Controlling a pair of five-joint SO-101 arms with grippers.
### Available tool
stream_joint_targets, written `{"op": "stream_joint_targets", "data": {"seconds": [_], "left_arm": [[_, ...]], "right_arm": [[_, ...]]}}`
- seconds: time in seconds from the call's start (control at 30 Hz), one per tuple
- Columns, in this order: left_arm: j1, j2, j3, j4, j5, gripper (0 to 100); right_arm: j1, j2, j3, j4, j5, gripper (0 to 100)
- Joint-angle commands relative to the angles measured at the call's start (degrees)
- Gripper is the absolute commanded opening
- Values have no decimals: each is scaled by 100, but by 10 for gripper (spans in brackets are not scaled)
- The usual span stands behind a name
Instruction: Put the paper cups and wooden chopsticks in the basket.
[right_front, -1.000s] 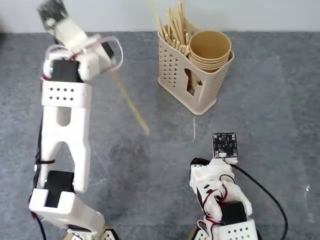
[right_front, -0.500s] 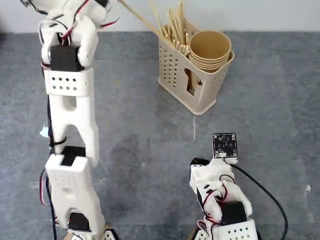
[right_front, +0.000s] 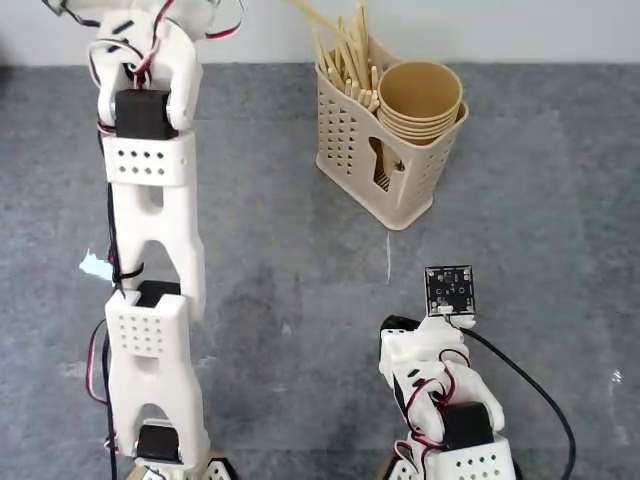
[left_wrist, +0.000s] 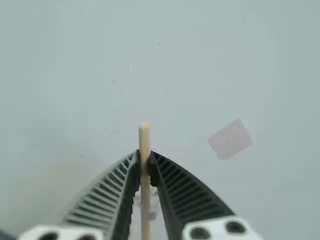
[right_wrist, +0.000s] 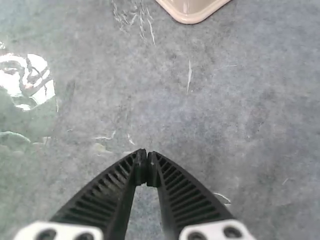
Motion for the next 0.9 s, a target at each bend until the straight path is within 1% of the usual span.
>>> {"op": "stream_joint_targets", "data": {"seconds": [0.0,0.1,0.27,0.47,0.53,0.63,0.7,0.87], "left_arm": [[246,9,-268,-185,-818,13],[440,114,-277,-202,-1336,13],[756,255,-277,-202,-1996,14],[782,290,-286,-255,-2479,19],[791,290,-286,-44,-2523,58],[826,281,-286,264,-2488,174],[835,281,-286,404,-2470,228],[782,281,-637,782,-2268,231]], "right_arm": [[-13,-48,-18,-119,9,19],[-13,-48,-18,-119,9,19],[-13,-48,-18,-119,9,19],[-13,-48,-18,-119,9,19],[-13,-48,-18,-119,9,19],[-13,-48,-18,-119,9,19],[-13,-48,-18,-119,9,19],[-13,-48,-18,-119,9,19]]}}
